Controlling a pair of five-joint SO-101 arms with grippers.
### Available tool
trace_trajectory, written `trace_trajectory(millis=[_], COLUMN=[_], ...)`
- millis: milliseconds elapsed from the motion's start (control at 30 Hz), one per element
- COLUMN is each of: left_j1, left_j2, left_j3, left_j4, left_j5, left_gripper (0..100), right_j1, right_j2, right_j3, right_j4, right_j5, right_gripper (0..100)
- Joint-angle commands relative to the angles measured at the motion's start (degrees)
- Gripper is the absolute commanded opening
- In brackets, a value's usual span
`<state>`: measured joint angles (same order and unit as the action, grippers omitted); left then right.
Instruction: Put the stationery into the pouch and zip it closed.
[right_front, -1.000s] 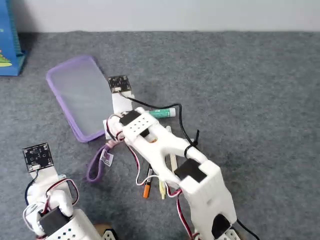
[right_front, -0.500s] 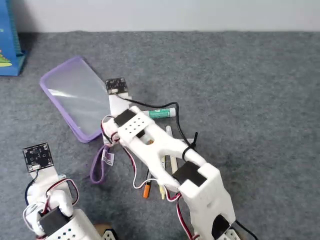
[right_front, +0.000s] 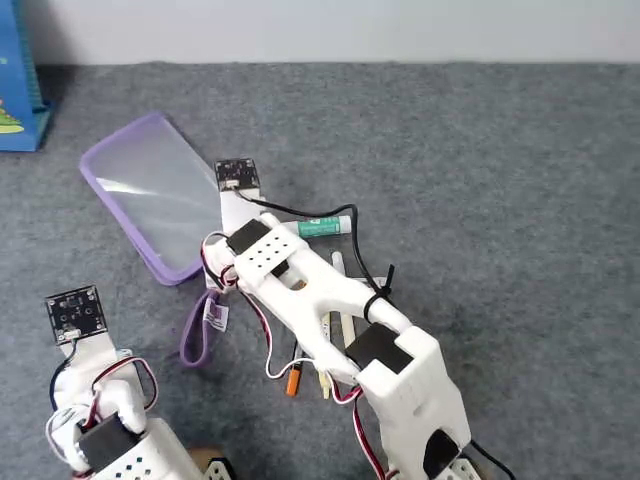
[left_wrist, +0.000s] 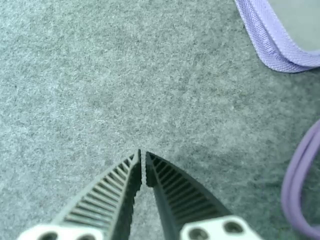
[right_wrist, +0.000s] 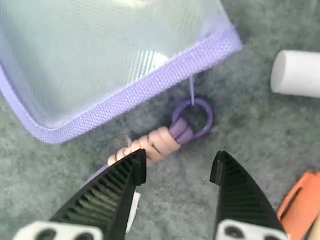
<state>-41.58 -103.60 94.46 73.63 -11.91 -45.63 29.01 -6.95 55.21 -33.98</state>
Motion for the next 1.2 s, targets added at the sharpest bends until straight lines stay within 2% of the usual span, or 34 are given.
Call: trace_trajectory(millis=[0,267,600,967,1167], left_j1=[-0.4,-0.4,-0.4,-0.4,-0.4], left_j2=[-0.7,-0.7,-0.7,-0.7,-0.7], left_j3=[-2.1,-2.1,-2.1,-1.9,-1.9], left_j4=[-1.4,-1.4,-1.4,-2.0,-2.0], left_j5=[0.4,0.4,0.4,0.4,0.4], left_gripper=[2,2,2,2,2], right_j1=[-0.7,-3.4,-2.3,-0.9,2.7], right_j2=[-2.1,-0.6,4.9,-1.9,-1.4], right_j3=[-3.6,-3.6,-3.6,-3.6,-3.6], right_j4=[-2.2,-4.1,-5.1,11.0,15.0], right_j5=[-0.4,-0.2,-0.2,-0.5,-0.5], right_gripper=[22.6,22.6,22.6,22.6,22.6])
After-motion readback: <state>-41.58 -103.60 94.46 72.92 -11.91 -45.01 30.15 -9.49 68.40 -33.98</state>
